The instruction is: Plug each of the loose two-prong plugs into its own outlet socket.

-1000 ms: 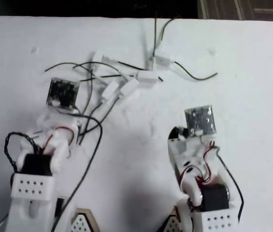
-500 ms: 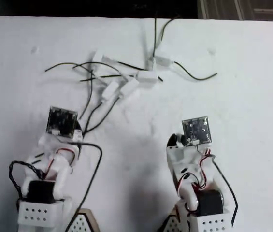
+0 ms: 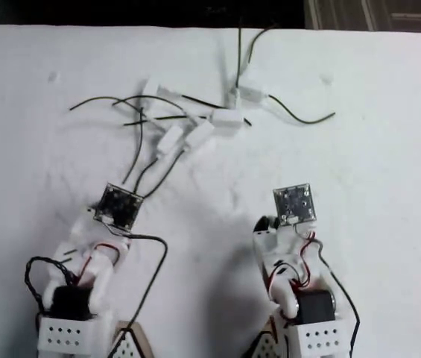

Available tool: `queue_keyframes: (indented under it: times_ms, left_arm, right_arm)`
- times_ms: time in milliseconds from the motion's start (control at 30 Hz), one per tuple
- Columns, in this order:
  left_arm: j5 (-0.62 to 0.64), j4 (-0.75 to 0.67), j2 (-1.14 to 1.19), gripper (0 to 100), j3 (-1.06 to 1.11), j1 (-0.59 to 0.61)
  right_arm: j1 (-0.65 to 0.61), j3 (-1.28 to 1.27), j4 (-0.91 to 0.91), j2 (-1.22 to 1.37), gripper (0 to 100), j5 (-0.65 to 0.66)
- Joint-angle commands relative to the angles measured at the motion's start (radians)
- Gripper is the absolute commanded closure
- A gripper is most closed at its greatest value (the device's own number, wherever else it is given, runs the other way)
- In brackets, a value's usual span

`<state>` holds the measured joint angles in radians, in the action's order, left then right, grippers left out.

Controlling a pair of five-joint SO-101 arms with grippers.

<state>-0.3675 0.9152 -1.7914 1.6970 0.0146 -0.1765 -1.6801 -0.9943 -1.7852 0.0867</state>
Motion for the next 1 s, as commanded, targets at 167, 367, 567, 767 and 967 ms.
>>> queue_keyframes:
  times_ms: [167,367,567,767,967]
  left_arm:
    - [0.083,0.133,-0.01,98,-0.003,0.005]
    - [0.075,0.176,-0.01,98,-0.003,0.004]
    - [0.08,0.221,-0.008,98,-0.003,0.005]
    - [0.075,0.359,-0.008,98,-0.003,0.005]
    - [0.075,0.358,-0.008,98,-0.003,0.005]
  right_arm:
    - [-0.005,-0.012,-0.088,0.004,98.1,-0.002]
    - [-0.007,-0.012,-0.179,-0.002,98.1,-0.008]
    - [-0.005,-0.012,-0.182,-0.002,98.1,-0.006]
    - [0.002,-0.012,-0.196,0.005,98.1,-0.009]
    - [0.002,-0.012,-0.271,-0.005,98.1,-0.006]
